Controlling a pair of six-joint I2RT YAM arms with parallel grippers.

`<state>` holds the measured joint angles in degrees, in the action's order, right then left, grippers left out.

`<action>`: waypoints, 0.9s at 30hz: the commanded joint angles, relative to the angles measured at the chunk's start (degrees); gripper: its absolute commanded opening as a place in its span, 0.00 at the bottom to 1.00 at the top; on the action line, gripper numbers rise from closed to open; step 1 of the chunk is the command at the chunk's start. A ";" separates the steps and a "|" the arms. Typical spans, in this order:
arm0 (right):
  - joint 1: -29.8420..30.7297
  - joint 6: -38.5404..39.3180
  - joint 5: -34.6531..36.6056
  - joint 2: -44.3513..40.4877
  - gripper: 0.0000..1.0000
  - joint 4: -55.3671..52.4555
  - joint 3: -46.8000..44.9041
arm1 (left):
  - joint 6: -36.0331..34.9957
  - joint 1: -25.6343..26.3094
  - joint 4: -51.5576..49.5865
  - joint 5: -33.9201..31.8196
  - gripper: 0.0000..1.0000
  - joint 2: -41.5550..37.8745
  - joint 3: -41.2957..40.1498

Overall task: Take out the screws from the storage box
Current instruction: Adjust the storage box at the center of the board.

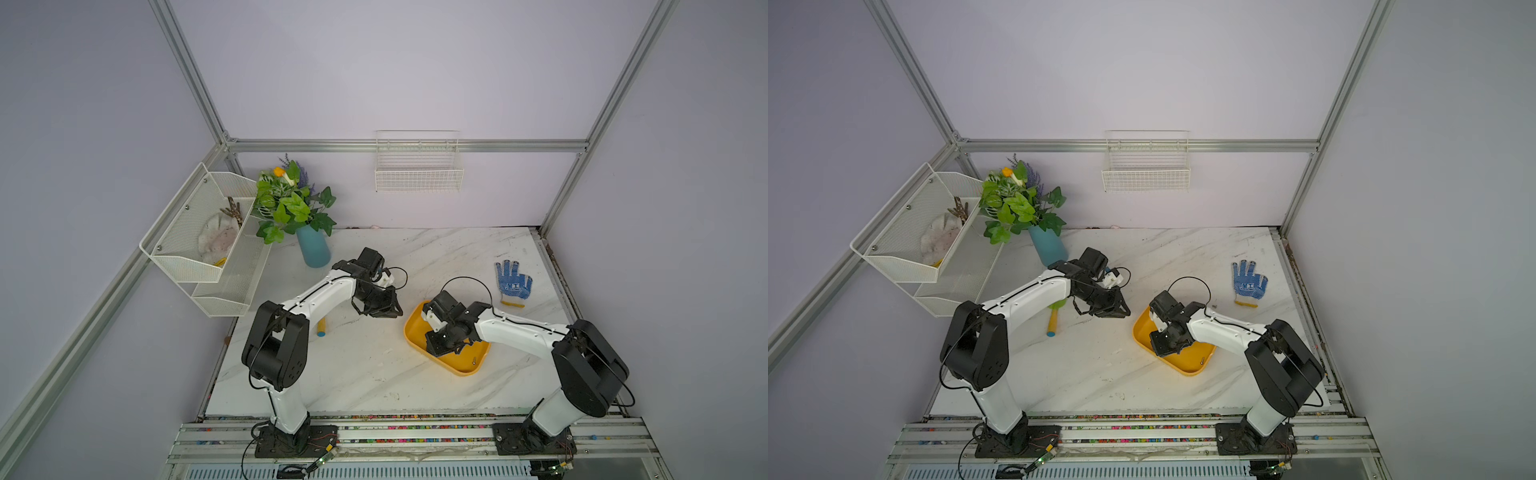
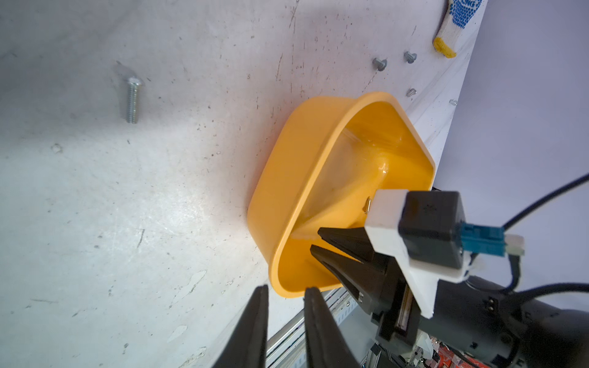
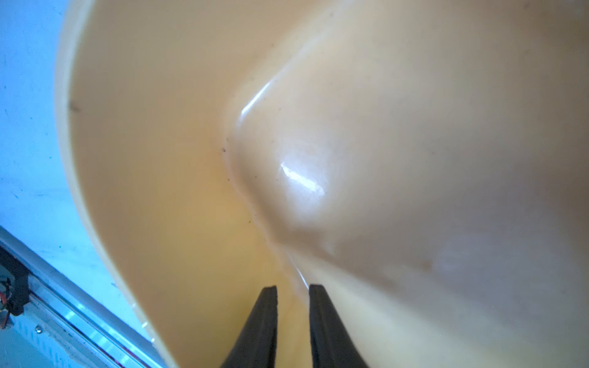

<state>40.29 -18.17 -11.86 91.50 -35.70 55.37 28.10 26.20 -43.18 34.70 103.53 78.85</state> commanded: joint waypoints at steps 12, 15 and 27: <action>-3.29 -5.77 17.34 -0.11 0.27 -7.42 1.02 | -0.68 1.41 3.62 0.55 0.42 11.30 11.06; -3.18 -5.57 14.72 3.51 0.27 -4.41 2.80 | 0.08 1.58 4.74 1.63 0.42 10.63 9.92; 5.18 -4.45 7.47 12.56 0.26 0.15 10.19 | 2.12 -1.91 4.80 1.16 0.34 -0.79 -3.07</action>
<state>43.72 -23.24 -2.02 103.46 -37.10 65.14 28.95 26.55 -38.06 36.18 107.11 80.47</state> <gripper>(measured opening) 0.258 0.346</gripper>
